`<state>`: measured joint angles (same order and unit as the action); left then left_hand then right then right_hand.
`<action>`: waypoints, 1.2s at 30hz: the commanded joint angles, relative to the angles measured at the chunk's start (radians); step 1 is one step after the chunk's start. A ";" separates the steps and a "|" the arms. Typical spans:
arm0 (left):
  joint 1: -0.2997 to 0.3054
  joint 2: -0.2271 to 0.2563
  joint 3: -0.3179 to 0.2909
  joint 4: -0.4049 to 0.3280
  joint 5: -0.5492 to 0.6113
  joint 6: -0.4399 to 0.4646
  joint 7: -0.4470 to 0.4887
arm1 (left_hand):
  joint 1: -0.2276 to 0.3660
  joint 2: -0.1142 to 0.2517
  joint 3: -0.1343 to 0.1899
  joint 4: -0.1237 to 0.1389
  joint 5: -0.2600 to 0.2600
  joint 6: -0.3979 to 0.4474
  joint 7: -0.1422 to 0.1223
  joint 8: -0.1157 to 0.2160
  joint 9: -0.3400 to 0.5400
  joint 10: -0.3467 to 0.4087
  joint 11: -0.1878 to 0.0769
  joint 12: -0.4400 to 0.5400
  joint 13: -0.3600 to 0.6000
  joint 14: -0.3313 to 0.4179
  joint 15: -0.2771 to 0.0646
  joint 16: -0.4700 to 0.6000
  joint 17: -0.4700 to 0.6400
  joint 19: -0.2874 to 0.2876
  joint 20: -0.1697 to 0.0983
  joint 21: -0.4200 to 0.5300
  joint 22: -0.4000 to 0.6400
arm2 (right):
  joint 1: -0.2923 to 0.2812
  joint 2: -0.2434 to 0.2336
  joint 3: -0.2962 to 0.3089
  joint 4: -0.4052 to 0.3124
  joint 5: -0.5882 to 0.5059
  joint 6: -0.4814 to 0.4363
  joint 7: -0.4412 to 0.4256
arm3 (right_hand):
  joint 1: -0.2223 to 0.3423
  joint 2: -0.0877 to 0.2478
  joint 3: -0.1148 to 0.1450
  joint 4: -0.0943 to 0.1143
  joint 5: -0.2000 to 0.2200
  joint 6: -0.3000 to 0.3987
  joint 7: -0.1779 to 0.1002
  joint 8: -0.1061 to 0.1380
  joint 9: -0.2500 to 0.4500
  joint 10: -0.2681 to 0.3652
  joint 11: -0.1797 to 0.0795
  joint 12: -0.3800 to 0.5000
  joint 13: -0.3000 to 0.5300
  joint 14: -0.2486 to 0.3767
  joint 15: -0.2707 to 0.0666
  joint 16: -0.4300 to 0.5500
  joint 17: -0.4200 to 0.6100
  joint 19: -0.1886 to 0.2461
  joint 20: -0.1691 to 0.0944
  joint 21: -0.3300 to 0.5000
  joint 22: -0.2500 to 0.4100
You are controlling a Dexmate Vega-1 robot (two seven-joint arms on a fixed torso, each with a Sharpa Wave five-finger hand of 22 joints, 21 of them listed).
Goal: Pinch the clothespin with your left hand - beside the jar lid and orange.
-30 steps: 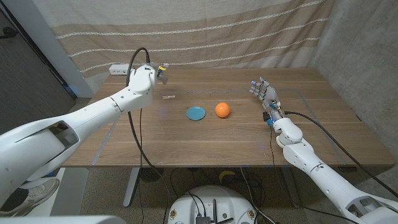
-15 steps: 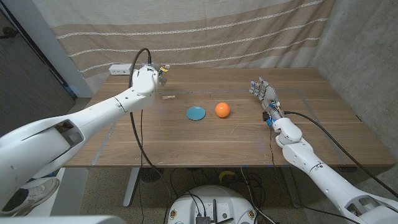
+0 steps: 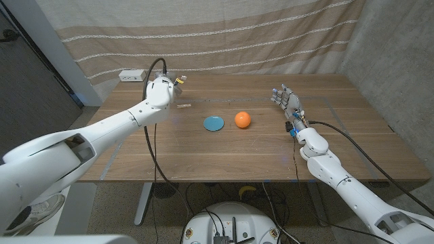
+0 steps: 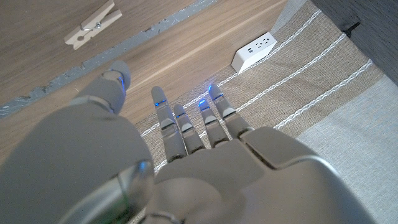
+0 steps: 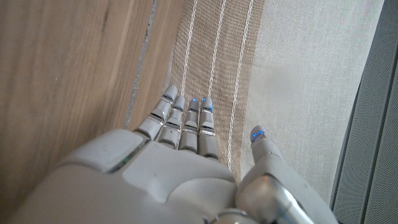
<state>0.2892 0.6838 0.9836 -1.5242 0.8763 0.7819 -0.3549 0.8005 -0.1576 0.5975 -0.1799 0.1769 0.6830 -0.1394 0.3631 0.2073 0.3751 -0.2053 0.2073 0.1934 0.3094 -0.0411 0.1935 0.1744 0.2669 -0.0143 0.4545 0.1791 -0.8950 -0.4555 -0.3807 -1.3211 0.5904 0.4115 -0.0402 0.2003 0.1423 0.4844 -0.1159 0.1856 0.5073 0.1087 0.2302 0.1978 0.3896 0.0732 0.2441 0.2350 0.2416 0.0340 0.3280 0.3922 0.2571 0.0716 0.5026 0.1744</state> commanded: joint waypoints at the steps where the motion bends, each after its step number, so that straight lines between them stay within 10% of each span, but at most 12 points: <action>1: 0.013 -0.009 -0.006 0.031 -0.015 -0.029 0.035 | 0.014 0.004 -0.008 0.001 0.001 0.015 0.003 0.013 0.005 0.011 -0.001 0.001 0.003 0.007 -0.123 0.007 0.006 0.009 0.001 -0.002 0.004 | 0.006 0.004 -0.004 0.006 -0.002 -0.005 -0.001 | 0.006 0.006 -0.003 0.001 0.007 0.008 -0.001 0.003 0.003 0.010 0.000 0.006 0.002 0.009 -0.001 0.004 0.004 0.008 -0.002 -0.004 0.005; 36: 0.002 -0.047 0.016 0.147 -0.086 -0.083 0.096 | 0.033 0.026 -0.050 0.013 -0.003 0.000 0.012 0.010 0.004 0.012 0.003 -0.005 0.003 0.001 -0.117 0.003 0.008 0.011 -0.001 -0.013 0.006 | 0.039 0.014 -0.012 0.050 0.007 -0.014 0.023 | 0.005 0.007 -0.007 -0.001 0.007 0.016 0.002 -0.002 0.005 0.018 0.006 0.005 0.007 0.009 0.001 0.005 0.009 0.013 -0.003 -0.014 0.005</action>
<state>0.3075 0.6552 0.9804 -1.4207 0.8032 0.7034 -0.2580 0.8241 -0.1340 0.5547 -0.1674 0.1769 0.6893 -0.1288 0.3733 0.2090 0.3857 -0.2053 0.2033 0.1933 0.3093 -0.0410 0.1936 0.1792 0.2758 -0.0125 0.4429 0.1790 -0.8688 -0.4456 -0.3883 -1.2888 0.5938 0.4018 -0.0275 0.2002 0.1423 0.4817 -0.1186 0.1856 0.5162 0.1106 0.2302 0.1976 0.4002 0.0768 0.2439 0.2396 0.2415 0.0340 0.3279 0.3969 0.2643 0.0642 0.4916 0.1744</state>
